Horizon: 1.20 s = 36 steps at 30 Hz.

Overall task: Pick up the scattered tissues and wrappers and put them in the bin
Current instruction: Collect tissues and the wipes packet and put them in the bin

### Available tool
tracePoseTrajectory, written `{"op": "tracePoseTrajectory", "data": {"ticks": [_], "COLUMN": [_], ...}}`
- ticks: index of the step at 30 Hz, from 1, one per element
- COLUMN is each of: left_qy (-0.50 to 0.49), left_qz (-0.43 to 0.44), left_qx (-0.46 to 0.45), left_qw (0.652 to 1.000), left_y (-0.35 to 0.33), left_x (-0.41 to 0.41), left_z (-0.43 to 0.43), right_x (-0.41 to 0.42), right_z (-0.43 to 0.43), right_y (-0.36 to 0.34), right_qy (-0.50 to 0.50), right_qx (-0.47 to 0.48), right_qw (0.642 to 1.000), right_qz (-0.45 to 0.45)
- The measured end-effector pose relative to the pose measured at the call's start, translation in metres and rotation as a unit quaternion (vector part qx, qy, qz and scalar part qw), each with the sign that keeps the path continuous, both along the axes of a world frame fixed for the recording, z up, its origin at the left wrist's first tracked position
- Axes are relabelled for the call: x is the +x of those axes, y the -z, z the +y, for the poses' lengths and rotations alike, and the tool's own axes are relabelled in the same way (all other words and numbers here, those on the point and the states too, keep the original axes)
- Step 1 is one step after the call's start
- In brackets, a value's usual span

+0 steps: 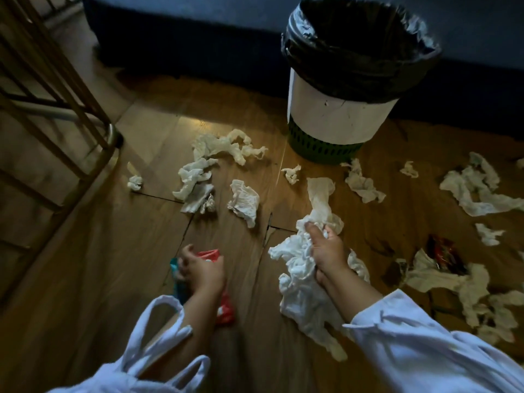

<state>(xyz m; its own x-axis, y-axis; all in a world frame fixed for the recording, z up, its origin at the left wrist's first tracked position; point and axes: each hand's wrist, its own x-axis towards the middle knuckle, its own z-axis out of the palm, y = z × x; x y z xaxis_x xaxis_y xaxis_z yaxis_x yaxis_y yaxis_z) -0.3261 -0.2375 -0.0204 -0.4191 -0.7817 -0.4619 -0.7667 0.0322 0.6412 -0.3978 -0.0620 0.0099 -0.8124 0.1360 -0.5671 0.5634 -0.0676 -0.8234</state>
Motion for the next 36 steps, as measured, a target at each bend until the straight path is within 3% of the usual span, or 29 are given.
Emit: {"op": "tracePoseTrajectory", "data": {"ticks": [4, 12, 15, 19, 29, 32, 36], "left_qy": [-0.074, 0.031, 0.015, 0.011, 0.080, 0.085, 0.093], "left_qz": [-0.078, 0.010, 0.099, 0.211, 0.240, 0.264, 0.297], "left_qx": [-0.007, 0.040, 0.122, 0.242, 0.326, 0.319, 0.342], "left_qw": [0.994, 0.999, 0.987, 0.947, 0.911, 0.907, 0.886], "left_y": [0.020, -0.001, -0.038, -0.105, -0.236, -0.263, -0.293], "left_x": [0.027, 0.018, -0.006, -0.050, -0.155, -0.180, -0.214], "left_z": [-0.025, -0.025, -0.023, -0.015, 0.015, 0.020, 0.037], "right_x": [0.007, 0.006, -0.013, -0.057, -0.232, -0.265, -0.295], "right_z": [-0.008, -0.006, 0.006, 0.015, 0.027, 0.032, 0.038], "right_y": [0.007, -0.013, -0.045, -0.106, -0.255, -0.271, -0.255], "right_qy": [0.013, 0.029, 0.043, 0.072, 0.174, 0.184, 0.127], "right_qx": [-0.045, -0.062, -0.058, -0.041, -0.009, 0.067, 0.079], "right_qw": [0.999, 0.998, 0.996, 0.989, 0.944, 0.930, 0.936], "right_qz": [-0.003, 0.016, 0.059, 0.120, 0.282, 0.311, 0.319]}}
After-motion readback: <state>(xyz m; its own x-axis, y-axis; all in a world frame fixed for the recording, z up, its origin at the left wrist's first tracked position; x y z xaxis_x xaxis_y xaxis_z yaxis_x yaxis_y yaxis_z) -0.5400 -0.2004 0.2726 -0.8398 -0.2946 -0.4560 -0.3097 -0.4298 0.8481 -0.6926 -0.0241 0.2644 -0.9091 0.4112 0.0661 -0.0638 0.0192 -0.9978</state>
